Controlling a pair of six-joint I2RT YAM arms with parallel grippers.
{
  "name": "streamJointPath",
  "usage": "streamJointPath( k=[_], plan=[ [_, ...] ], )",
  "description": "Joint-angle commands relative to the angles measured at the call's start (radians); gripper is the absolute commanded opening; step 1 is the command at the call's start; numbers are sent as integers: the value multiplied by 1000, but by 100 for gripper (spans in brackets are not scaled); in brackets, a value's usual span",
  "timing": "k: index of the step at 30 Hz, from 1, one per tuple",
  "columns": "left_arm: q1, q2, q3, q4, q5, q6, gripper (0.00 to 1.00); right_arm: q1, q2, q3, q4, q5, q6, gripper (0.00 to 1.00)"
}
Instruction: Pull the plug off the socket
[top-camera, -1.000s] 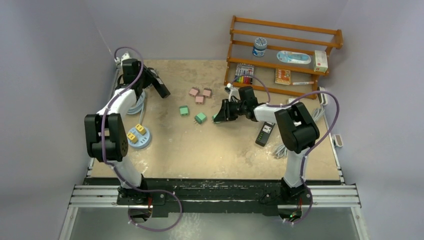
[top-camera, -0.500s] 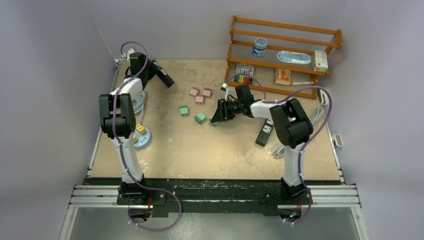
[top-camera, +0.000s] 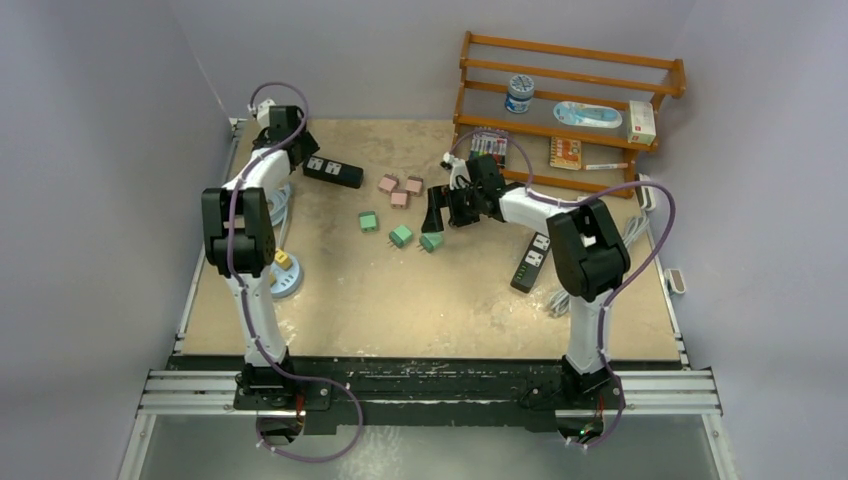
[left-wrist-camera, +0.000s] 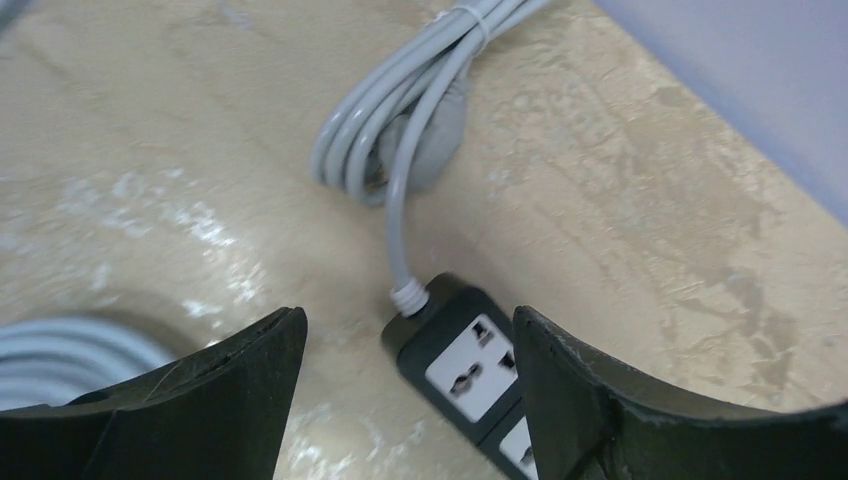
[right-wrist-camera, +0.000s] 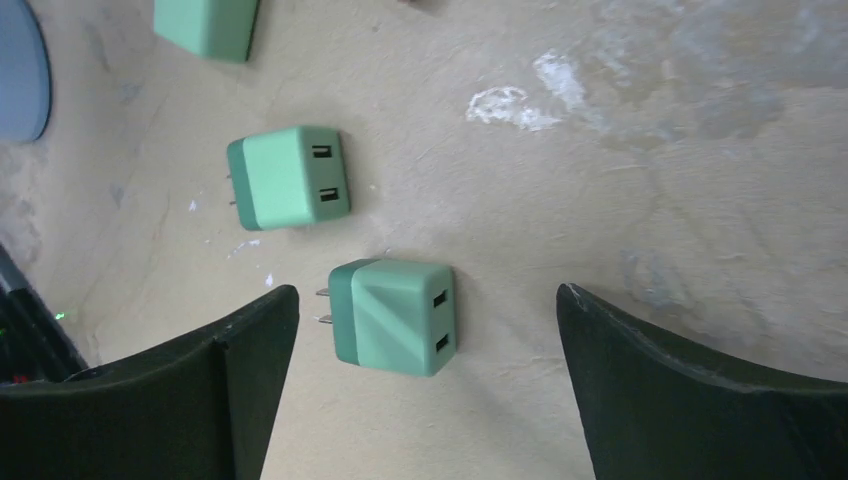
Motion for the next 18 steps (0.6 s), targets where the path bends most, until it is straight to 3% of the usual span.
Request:
streamJointPath(
  k=[1,5,8,13,16,18],
  plan=[
    [-23,-147,86,-143,-209,95,75,-2,-72,40,-66,196,-26,100],
    [-23,-258,125,-222,-276,136,77,-1,-145,30,-43,297,-27,100],
    [-23,-406,50,-130,-257,217,78,5,-236,-3,45,376,-26,100],
    [-7,-751,-309,194,47,418,80,50,-250,46,140,368,-36,100],
    [6,-846,-349,44,395,638,81,131,-196,115,153,385,-54,100],
    [35,-872,-346,-69,595,706,81,202,-165,153,172,405,-89,100]
  ],
)
